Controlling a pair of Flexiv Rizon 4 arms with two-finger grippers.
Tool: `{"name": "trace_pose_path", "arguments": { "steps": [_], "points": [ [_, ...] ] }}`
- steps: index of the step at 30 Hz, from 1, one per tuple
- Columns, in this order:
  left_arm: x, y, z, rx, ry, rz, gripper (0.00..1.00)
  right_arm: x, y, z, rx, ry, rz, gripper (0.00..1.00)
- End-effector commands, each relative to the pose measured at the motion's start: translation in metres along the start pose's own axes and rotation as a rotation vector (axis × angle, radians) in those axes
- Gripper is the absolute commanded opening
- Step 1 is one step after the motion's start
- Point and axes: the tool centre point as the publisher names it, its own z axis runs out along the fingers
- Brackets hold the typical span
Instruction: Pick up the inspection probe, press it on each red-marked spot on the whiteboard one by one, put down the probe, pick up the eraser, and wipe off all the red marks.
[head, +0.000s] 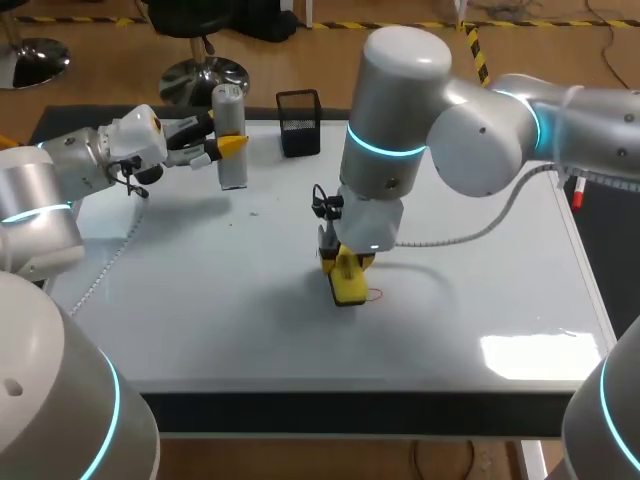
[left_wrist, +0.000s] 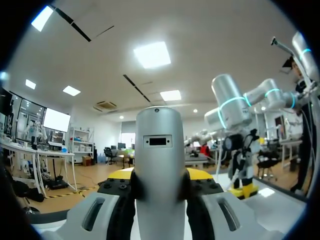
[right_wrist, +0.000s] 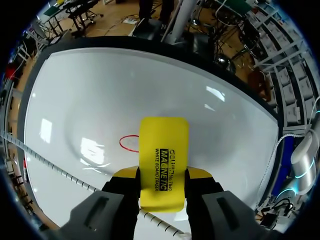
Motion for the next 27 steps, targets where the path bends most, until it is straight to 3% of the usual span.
{"name": "trace_pose_path", "arguments": {
  "steps": [1,12,27],
  "points": [
    [0.000,-0.001,0.001,0.000,-0.001,0.000,0.00,-0.003,-0.009,-0.007,0.006,0.014,-0.011,0.00],
    [0.000,-0.001,0.001,0.000,-0.001,0.000,0.00,-0.018,0.002,0.006,-0.030,0.033,-0.051,0.00],
    [0.000,-0.001,0.001,0.000,-0.001,0.000,0.00,-0.009,0.018,0.027,-0.027,0.137,-0.035,0.00]
  ]
}}
